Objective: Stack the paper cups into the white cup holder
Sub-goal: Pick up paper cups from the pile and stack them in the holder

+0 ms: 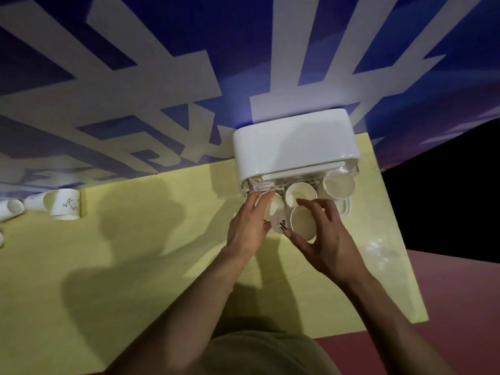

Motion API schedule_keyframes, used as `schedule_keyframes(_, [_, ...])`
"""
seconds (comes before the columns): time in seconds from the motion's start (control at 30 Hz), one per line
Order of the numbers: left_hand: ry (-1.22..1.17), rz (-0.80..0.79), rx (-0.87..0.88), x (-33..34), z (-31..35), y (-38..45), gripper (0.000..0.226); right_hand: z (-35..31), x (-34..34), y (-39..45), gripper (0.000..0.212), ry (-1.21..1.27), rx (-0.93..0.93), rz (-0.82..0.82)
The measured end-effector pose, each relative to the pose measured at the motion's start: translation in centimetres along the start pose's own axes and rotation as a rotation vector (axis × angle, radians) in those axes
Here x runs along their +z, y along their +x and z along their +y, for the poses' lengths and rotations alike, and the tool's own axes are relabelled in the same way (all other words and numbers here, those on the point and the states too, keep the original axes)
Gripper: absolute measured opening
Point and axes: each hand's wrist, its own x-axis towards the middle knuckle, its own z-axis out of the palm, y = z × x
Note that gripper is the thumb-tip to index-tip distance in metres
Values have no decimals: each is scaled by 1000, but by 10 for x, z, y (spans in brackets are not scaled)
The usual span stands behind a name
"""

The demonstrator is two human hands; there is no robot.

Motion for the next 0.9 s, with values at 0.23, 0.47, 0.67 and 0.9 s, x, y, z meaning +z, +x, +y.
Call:
schedule_keyframes(0.23, [-105,23,64,-11,-14,-14,90,-23,12,24,62,-51,-121,54])
schedule_keyframes(0.47, [-150,48,6,-43,-43,-50,81,-26,38,40,72,-336,-241,-24])
schedule_keyframes(0.67, [-165,100,-41,-58,-72,-88,73,-23,61,61,79,-497,-243,-59])
schedule_keyframes(0.9, [-202,128,-111,-67,-103,-139,66,-18,80,63,86,-596,-199,-53])
